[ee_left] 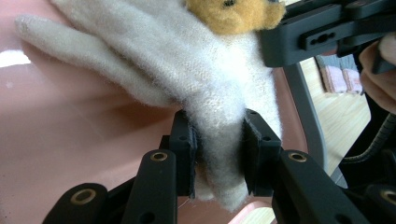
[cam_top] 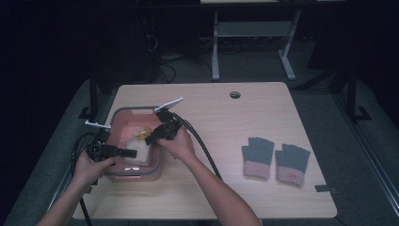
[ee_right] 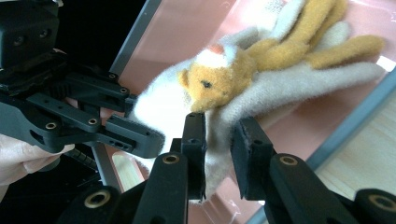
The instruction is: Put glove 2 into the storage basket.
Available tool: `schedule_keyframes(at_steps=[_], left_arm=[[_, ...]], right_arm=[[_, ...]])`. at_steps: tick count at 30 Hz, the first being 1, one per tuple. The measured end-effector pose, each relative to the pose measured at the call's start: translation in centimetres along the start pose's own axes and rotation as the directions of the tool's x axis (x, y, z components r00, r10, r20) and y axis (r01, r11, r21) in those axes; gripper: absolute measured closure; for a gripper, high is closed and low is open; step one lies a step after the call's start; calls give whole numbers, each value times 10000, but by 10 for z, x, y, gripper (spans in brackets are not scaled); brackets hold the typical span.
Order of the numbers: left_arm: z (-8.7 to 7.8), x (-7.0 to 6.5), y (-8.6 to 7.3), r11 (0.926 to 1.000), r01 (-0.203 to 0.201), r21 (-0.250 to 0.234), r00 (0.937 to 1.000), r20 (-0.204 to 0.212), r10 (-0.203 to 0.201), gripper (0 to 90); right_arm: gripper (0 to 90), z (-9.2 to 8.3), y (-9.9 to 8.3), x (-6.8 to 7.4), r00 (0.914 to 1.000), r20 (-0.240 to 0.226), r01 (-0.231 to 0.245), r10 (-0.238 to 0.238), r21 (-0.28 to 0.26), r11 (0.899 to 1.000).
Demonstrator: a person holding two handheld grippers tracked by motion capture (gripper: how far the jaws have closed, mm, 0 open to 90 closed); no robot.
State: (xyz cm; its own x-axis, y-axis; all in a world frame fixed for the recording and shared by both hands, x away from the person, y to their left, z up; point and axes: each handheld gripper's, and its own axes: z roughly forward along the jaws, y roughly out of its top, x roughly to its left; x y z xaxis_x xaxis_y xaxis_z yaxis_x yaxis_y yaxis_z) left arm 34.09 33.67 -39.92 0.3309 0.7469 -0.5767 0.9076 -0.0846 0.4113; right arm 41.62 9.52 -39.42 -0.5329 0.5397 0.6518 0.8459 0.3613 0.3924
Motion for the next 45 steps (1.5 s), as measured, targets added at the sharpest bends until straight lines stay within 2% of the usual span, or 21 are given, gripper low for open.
schedule_keyframes(at_steps=[4, 7, 10, 13, 17, 21, 23, 25, 29, 31, 35, 38, 42, 45], left_arm=[[3, 0, -1, 9999, 26, 145, 9999, -99, -25, 688], [5, 1, -3, 9993, -1, 367, 9990, -437, 17, 686], [9, 2, -4, 9976, 25, 685, 9982, -595, 16, 676], [12, 2, -5, 9965, 98, 828, 9977, -676, -42, 652], [10, -1, -3, 9949, -18, 1011, 9982, -599, 79, 584], [3, -2, -1, 9960, -73, 893, 9971, -748, 140, 565], [-4, -4, 2, 9977, -66, 679, 9963, -849, 124, 565], [-9, -6, 4, 9988, -93, 479, 9965, -826, 133, 571], [-14, -10, 8, 9990, -226, 377, 9954, -918, 259, 594], [-11, -12, 9, 9989, -317, 356, 9945, -989, 350, 635], [0, -11, 10, 9967, -347, 738, 9930, -1102, 428, 657], [8, -10, 10, 9934, -387, 1078, 9891, -1374, 535, 668], [19, -10, 10, 9905, -228, 1353, 9835, -1746, 465, 673], [22, -10, 10, 9885, -250, 1489, 9814, -1848, 527, 668]], right_arm=[[741, -3, 0, 0, 9999, 167, 43, -44, 24, 10000], [737, -6, -1, 0, 9998, 166, 68, -65, -179, 9998], [740, -10, 0, 1, 9999, 119, 128, -125, -307, 9994], [740, -11, -1, 1, 9998, 142, 112, -107, -363, 9993], [741, -12, -1, 1, 9998, 76, 184, -181, -412, 9990], [741, -16, -3, 3, 9997, -92, 229, -234, -515, 9984], [739, -18, -3, 3, 9995, -141, 278, -286, -547, 9981], [739, -20, -4, 3, 9995, -128, 270, -278, -577, 9980], [734, -23, -6, 2, 9994, -185, 285, -298, -657, 9974], [734, -25, -7, 1, 9993, -210, 293, -309, -726, 9969], [724, -30, -8, 0, 9991, -271, 294, -316, -774, 9966], [720, -33, -8, 0, 9990, -319, 295, -323, -849, 9959], [715, -36, -9, 0, 9987, -362, 327, -361, -909, 9953], [708, -38, -9, 0, 9987, -368, 328, -363, -920, 9952]])
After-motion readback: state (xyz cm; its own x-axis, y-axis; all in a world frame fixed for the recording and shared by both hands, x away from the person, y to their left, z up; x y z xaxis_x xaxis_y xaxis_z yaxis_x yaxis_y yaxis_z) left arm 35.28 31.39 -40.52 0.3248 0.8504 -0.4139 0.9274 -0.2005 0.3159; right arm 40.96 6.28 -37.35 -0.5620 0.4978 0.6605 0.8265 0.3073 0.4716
